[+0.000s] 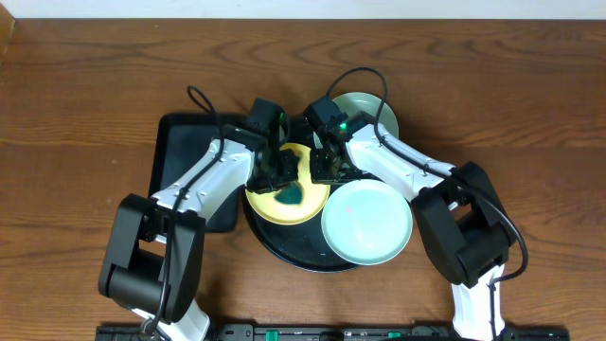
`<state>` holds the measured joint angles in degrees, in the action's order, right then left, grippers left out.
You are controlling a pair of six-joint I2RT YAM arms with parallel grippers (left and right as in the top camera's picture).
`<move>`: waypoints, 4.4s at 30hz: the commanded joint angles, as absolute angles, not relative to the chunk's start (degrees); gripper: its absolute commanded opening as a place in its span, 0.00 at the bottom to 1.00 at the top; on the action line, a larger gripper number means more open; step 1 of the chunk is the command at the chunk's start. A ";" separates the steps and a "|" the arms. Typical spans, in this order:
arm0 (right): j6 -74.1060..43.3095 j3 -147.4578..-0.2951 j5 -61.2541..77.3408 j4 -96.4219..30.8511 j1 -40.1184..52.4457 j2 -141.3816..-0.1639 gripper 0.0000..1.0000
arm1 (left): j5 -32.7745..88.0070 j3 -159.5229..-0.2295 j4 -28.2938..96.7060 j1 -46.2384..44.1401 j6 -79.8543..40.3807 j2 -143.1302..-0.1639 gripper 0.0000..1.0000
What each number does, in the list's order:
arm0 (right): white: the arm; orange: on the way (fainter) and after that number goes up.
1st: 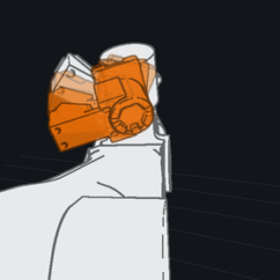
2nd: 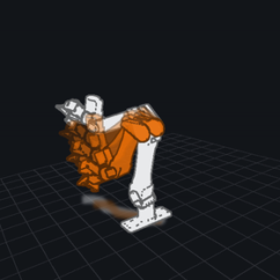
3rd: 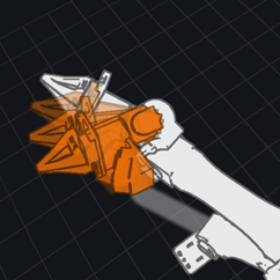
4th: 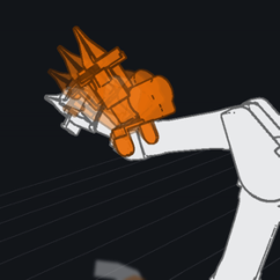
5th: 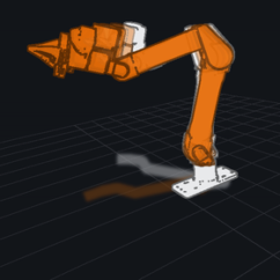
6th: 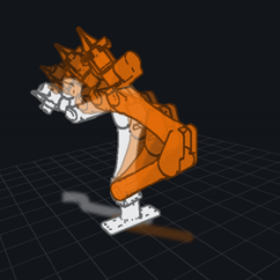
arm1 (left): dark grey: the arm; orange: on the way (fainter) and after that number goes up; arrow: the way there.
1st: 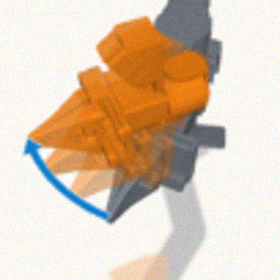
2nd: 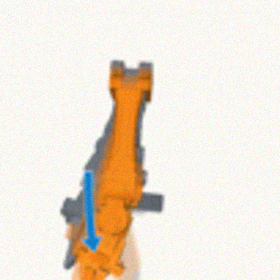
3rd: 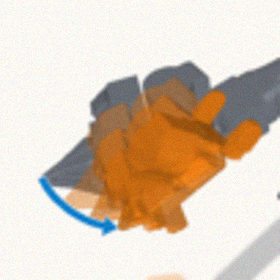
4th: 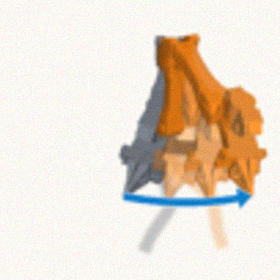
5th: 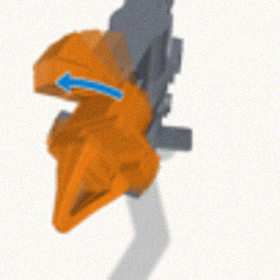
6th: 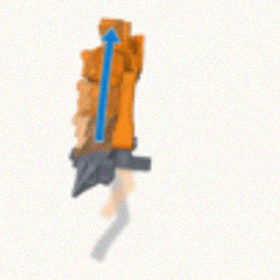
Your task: Clean dirty plates on tray and stack at the side
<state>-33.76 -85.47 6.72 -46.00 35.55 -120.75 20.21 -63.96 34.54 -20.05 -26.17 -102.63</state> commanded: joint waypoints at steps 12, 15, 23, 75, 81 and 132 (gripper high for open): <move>-32.49 -84.58 17.04 -43.48 30.55 -121.99 0.01 | 5.87 -63.33 34.41 -15.64 -28.38 -103.00 0.07; -31.81 -83.40 19.42 -42.06 28.73 -121.99 0.01 | 5.87 -63.31 35.51 -15.49 -28.36 -103.00 0.07; -30.72 -78.78 22.57 -36.84 27.44 -121.99 0.01 | 8.75 -63.31 40.86 -18.55 -26.65 -103.00 0.07; -30.57 -78.78 19.31 -35.94 29.47 -121.99 0.01 | -2.59 -67.33 27.49 -17.78 -19.57 -102.96 0.08; -30.55 -78.78 18.83 -35.92 29.78 -121.99 0.01 | 0.21 -76.60 41.17 -11.66 -19.51 -102.96 0.08; 2.66 -103.07 -24.97 -14.20 51.37 -119.79 0.01 | 9.06 -91.35 64.31 19.33 -15.53 -101.08 0.08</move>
<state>-1.28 -102.21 -21.76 -16.21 50.83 -118.52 7.42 -90.15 64.10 17.58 -16.03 -102.32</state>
